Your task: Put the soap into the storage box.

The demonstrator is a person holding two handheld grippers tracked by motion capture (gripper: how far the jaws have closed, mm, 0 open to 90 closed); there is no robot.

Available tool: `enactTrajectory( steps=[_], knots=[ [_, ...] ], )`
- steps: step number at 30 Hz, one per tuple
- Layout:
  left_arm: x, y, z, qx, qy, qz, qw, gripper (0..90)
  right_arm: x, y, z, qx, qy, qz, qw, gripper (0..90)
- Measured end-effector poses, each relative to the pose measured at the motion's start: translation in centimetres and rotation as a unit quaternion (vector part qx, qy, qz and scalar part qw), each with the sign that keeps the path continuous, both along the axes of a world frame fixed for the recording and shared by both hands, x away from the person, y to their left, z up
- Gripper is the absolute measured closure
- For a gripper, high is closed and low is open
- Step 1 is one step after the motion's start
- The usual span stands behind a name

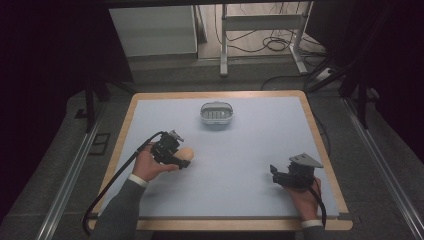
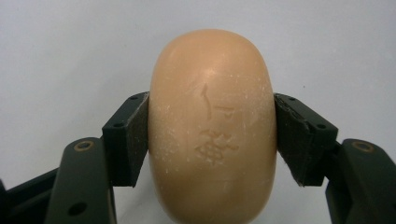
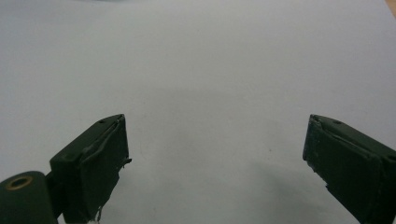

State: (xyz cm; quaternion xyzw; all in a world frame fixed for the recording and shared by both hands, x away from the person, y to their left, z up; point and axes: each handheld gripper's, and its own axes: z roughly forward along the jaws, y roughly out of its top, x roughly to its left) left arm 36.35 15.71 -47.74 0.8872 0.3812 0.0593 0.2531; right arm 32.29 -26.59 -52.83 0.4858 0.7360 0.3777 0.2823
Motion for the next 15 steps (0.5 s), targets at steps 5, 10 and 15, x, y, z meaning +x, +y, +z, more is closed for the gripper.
enactTrajectory(
  steps=[5,10,15],
  knots=[
    [0.30,-0.30,0.36,-0.002,-0.001,-0.003,1.0000,32.8,0.01,0.00,0.00,0.000,0.000,0.000,1.0000,6.7],
    [0.69,-0.58,0.56,0.000,0.000,-0.007,1.0000,32.8,0.01,0.00,0.00,0.000,0.001,-0.001,1.0000,6.7],
    [0.88,-1.07,0.82,-0.002,-0.003,-0.013,0.9999,32.8,0.02,0.00,0.00,0.001,0.001,-0.001,1.0000,6.7]
  ],
)
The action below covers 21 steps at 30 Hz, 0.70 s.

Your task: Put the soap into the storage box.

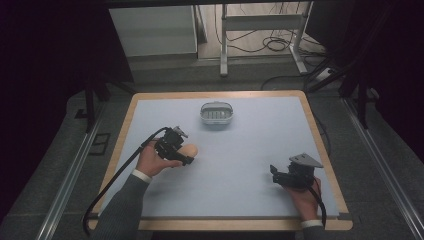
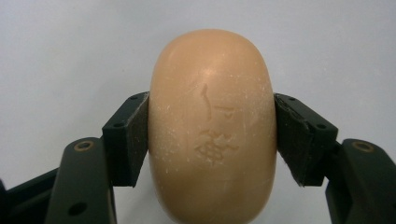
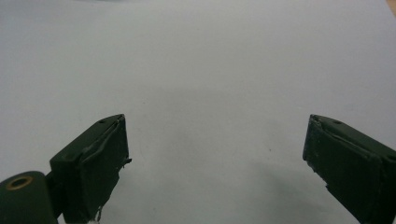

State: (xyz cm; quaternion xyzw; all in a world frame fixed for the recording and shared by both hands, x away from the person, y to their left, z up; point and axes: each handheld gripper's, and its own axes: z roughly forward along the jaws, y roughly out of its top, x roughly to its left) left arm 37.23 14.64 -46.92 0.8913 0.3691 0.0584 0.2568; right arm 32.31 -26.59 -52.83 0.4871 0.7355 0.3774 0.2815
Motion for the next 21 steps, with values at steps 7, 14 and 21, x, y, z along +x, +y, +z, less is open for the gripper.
enactTrajectory(
  steps=[7,14,21],
  knots=[
    [0.4,-0.6,0.2,0.001,0.000,-0.005,1.0000,32.8,0.0,0.0,0.0,-0.001,0.000,0.000,1.0000,6.7],
    [1.2,-1.2,0.5,0.004,0.001,-0.009,1.0000,32.8,0.0,0.0,0.0,-0.001,0.000,0.001,1.0000,6.7],
    [1.8,-1.4,0.6,0.007,-0.001,-0.008,0.9999,32.8,0.0,0.0,0.0,-0.001,0.001,0.000,1.0000,6.7]
  ],
)
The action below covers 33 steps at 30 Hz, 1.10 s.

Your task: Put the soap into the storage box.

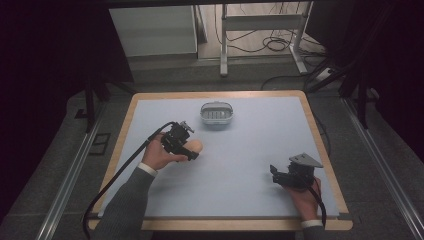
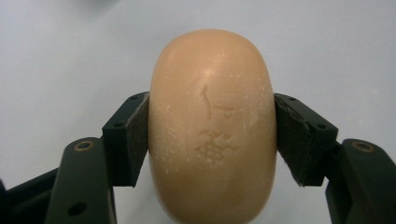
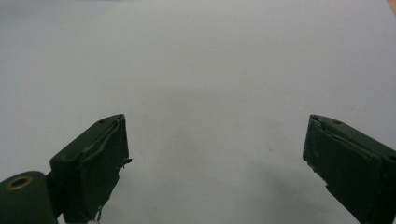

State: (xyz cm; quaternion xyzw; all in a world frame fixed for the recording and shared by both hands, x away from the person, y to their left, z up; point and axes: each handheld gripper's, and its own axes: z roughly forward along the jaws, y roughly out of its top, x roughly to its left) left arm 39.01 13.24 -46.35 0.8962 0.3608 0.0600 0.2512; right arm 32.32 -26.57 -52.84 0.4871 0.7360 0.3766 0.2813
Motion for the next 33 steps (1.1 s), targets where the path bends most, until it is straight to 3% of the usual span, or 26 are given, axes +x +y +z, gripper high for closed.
enactTrajectory(
  steps=[33],
  knots=[
    [2.8,-1.4,1.3,0.017,-0.008,-0.005,0.9998,32.8,0.0,0.0,0.0,0.000,0.001,-0.001,1.0000,6.7]
  ],
)
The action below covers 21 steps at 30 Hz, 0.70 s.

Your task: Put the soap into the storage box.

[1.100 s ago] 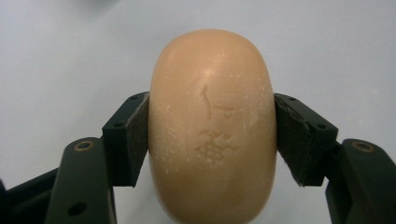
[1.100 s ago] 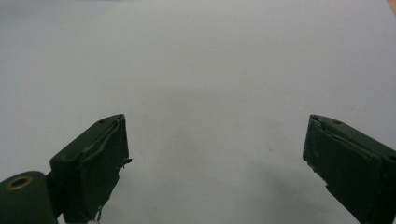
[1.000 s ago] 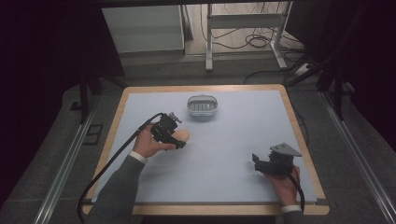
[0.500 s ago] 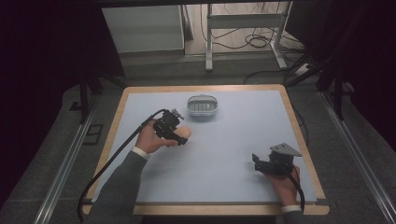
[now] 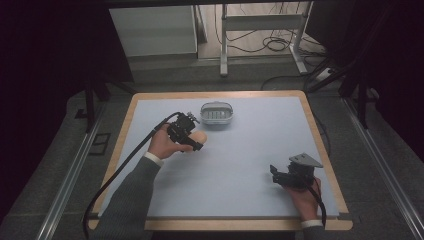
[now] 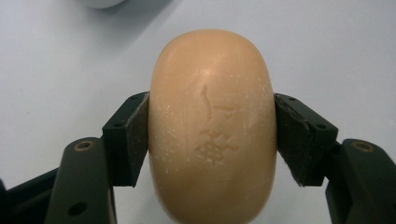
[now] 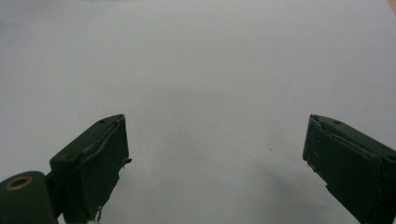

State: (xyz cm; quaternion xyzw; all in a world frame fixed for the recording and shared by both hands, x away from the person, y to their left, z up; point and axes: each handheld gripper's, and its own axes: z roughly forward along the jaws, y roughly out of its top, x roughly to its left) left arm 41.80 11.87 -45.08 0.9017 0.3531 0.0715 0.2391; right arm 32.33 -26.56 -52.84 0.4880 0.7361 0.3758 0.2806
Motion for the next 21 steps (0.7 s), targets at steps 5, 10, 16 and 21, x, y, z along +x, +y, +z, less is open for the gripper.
enactTrajectory(
  steps=[5,10,16,21],
  knots=[
    [0.4,-0.2,0.1,0.002,-0.001,-0.001,1.0000,32.8,0.0,0.0,0.0,0.000,0.000,0.000,1.0000,6.7],
    [0.8,-0.5,0.4,0.007,-0.001,-0.004,1.0000,32.9,0.0,0.0,0.0,-0.001,0.000,0.000,1.0000,6.7],
    [1.4,-0.6,0.5,0.008,-0.001,-0.002,1.0000,32.8,0.0,0.0,0.0,-0.001,-0.001,0.000,1.0000,6.7],
    [1.7,-0.7,0.6,0.010,-0.003,-0.001,0.9999,32.8,0.0,0.0,0.0,-0.001,0.000,0.000,1.0000,6.7]
  ],
)
